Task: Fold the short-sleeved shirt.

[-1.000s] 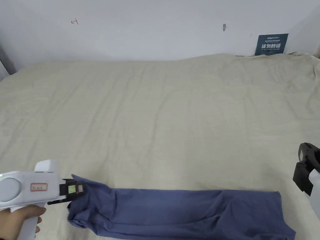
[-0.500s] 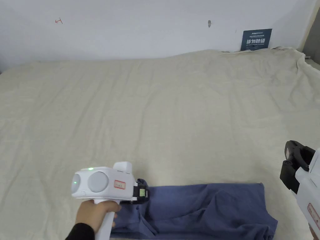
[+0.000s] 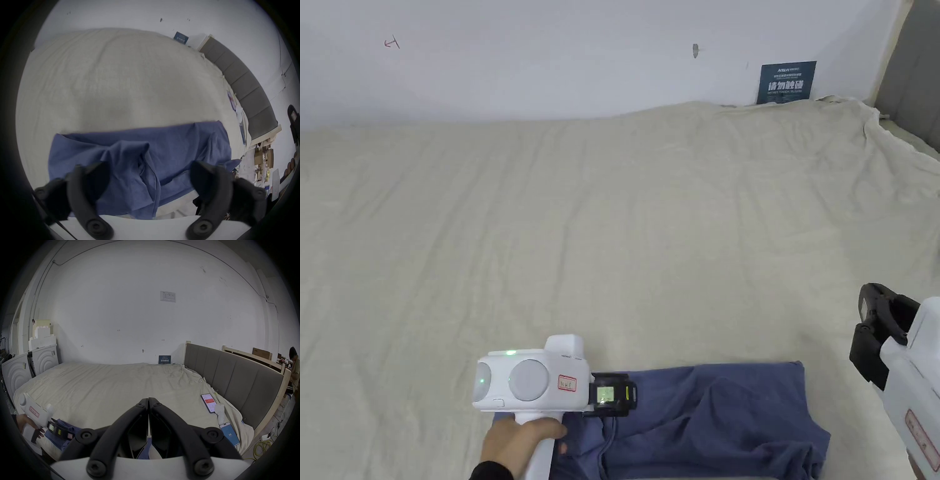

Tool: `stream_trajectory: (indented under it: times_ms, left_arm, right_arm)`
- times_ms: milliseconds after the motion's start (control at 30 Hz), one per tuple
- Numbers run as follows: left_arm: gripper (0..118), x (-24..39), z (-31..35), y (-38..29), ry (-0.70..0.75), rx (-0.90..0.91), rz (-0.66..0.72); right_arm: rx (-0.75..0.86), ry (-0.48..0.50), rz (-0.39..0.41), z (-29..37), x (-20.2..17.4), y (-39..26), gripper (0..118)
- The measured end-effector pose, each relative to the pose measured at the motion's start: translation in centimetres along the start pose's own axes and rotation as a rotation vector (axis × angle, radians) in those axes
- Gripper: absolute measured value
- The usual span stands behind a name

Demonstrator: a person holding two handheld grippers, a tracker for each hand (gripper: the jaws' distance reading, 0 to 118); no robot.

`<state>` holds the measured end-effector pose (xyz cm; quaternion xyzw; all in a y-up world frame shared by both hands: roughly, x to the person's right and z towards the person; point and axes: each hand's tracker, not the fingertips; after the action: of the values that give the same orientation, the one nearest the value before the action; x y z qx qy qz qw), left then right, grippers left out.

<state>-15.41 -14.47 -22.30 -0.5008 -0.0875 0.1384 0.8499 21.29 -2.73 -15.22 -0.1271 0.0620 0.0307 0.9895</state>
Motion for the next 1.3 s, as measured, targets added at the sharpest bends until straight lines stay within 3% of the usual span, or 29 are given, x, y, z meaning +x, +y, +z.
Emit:
stream_trajectory:
  times_ms: [267,400,433,533,567,667,833,1067,1300]
  left_arm:
    - [112,-2.6,8.1,-1.0,0.066,0.355,0.012]
    - [109,-4.5,9.1,-1.9,0.149,0.393,0.009]
    - [102,-4.9,9.1,-2.3,0.163,0.42,0.011]
    - [36,-6.2,8.3,-3.3,0.16,0.45,-0.01]
    - [19,-6.4,7.8,-3.5,0.168,0.432,-0.016]
    - [2,-7.1,5.9,-4.5,0.191,0.403,-0.008]
    - [0,-6.9,2.6,-6.1,0.21,0.36,0.003]
    - [0,-4.0,-3.3,-8.6,0.224,0.261,-0.086]
    - [0,-0.9,-3.8,-9.5,0.241,0.334,-0.136]
  right_arm:
    - [0.015,-0.004,0.002,0.6,0.3,0.5,0]
    - [0.017,-0.003,0.004,0.7,0.5,0.5,0]
    - [0.016,-0.002,0.004,0.7,0.5,0.5,0]
    - [0.014,-0.005,0.005,0.5,0.6,0.3,0]
    - [0.013,-0.005,0.004,0.4,0.6,0.3,0]
    - [0.008,-0.008,-0.003,0.8,0.2,0.3,0]
    - [-0.004,-0.015,-0.003,0.8,0.7,0.0,0]
    - [-0.024,-0.036,-0.003,0.9,1.3,-0.4,0]
    - [-0.046,-0.053,-0.004,1.0,1.5,-0.5,0]
